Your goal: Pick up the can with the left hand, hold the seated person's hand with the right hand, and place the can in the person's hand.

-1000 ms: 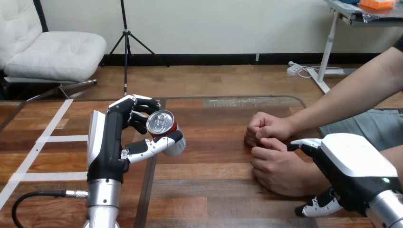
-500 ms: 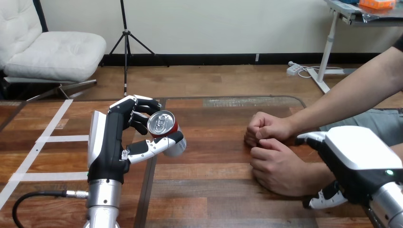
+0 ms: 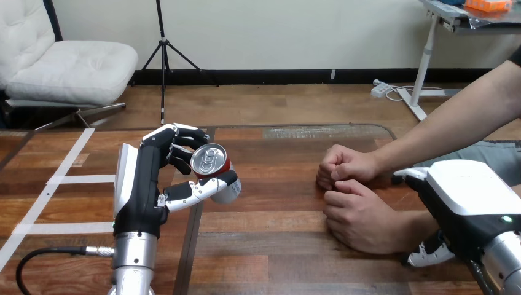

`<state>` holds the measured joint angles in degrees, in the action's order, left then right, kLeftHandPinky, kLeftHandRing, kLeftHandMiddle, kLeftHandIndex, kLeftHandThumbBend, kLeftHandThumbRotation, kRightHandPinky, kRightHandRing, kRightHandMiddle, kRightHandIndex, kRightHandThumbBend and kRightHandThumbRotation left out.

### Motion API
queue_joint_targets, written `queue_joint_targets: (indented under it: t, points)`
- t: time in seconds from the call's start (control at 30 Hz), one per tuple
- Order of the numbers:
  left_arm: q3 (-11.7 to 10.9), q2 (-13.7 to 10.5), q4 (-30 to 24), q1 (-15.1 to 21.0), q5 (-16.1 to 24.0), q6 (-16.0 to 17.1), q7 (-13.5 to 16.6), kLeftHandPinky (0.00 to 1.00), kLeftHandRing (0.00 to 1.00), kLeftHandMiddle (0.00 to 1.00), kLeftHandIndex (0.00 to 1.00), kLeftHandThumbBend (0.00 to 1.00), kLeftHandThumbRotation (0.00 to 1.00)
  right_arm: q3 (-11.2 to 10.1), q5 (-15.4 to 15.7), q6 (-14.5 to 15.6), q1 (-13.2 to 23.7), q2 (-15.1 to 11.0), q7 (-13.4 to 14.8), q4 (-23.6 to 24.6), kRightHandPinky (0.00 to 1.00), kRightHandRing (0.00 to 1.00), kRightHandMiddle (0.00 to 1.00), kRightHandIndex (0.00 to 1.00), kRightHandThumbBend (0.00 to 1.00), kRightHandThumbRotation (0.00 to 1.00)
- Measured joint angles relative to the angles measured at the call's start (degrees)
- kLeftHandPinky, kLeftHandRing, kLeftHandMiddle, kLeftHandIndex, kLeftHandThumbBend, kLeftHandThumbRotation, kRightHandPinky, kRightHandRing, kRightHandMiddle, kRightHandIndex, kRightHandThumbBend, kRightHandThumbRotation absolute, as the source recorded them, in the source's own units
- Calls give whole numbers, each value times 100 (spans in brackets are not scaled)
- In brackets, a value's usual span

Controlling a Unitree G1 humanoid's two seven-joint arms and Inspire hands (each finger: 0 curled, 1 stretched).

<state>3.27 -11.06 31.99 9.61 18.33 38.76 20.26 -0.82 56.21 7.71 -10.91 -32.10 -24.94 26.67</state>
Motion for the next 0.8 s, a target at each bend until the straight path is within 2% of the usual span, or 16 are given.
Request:
queue_joint_targets:
  t: [0.43,0.8]
  points:
    - [-9,-1,10,0,3,1,-5,35,40,48,53,69,0,1,227,180,12,-8,-102,-156,90,90,89,85,84,2]
    - [-16,-1,26,0,2,33,-25,35,41,48,53,68,0,18,281,257,104,-108,-266,-390,92,91,90,86,82,4]
